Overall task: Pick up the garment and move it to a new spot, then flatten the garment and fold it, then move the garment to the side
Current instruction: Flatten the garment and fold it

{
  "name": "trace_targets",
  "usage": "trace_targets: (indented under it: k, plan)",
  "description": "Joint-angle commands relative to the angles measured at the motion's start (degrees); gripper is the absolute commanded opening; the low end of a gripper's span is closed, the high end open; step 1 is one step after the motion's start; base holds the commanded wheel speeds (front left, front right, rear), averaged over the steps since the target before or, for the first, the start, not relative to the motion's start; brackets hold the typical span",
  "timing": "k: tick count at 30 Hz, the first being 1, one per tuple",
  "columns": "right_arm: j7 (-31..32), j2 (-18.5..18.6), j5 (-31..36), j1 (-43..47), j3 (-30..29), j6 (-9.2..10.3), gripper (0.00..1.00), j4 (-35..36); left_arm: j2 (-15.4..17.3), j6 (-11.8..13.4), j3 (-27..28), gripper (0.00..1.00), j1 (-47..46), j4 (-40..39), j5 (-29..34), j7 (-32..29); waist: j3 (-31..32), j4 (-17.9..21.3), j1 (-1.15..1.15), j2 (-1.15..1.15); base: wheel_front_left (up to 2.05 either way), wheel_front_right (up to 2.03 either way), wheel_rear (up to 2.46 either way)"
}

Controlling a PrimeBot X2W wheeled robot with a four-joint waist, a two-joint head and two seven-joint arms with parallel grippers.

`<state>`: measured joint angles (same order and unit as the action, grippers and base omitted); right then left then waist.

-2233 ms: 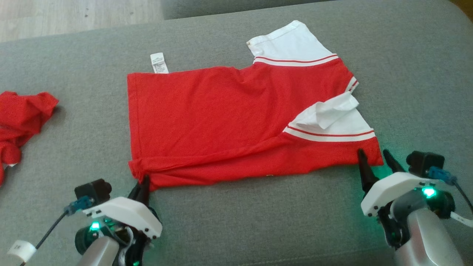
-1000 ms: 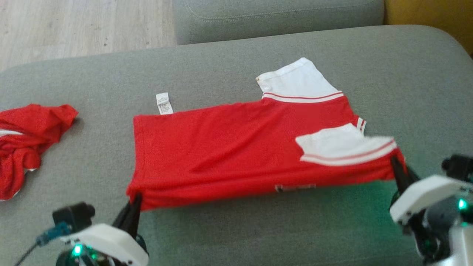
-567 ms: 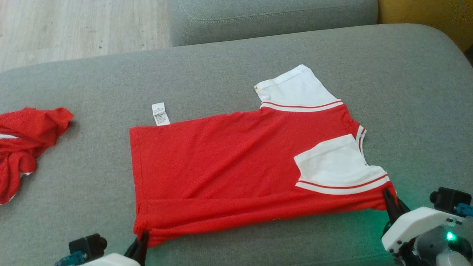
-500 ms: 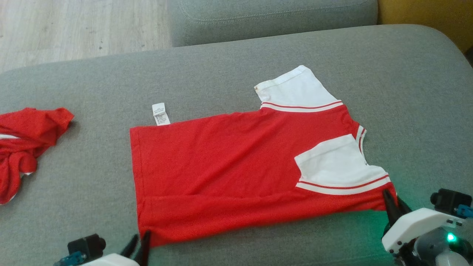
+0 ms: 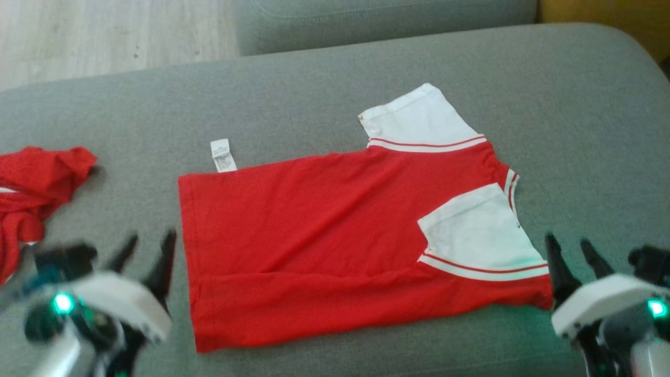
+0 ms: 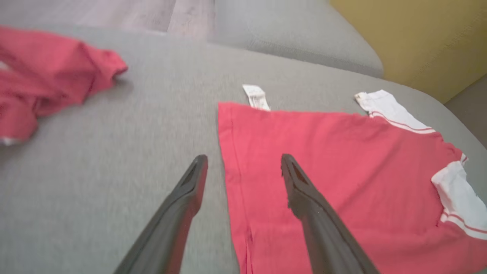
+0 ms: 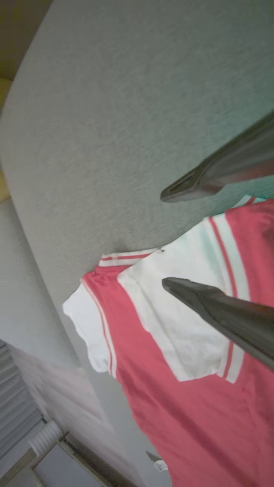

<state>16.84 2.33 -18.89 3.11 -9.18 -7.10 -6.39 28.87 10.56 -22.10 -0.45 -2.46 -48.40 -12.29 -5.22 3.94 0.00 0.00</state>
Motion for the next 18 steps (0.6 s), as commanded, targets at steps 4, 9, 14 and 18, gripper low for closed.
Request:
trace_targets:
  k: [4,9,14,18]
  plan:
    - [0.89,0.55,1.04,-6.54,3.44,-0.39,1.0,5.3,6.36,-1.98,2.71,1.0,-13.59,-0.76,2.48,-5.36,-2.7,0.9,0.0,0.0,0.0,0.0,0.0]
    - [1.92,0.56,1.81,-11.59,5.97,-0.39,1.0,6.81,8.95,-4.57,0.35,1.0,-23.69,4.7,4.43,-12.17,-6.12,2.3,0.0,0.0,0.0,0.0,0.0]
    - [1.68,0.82,1.24,-16.91,9.36,-0.39,1.0,6.57,8.52,-6.89,-2.56,1.0,-30.83,12.74,5.79,-16.56,-10.66,4.27,0.0,0.0,0.0,0.0,0.0]
    - [1.02,1.21,0.78,-19.62,11.14,-0.39,1.0,5.79,8.26,-7.65,-3.45,1.0,-33.2,17.31,6.09,-17.97,-12.65,5.38,0.0,0.0,0.0,0.0,0.0]
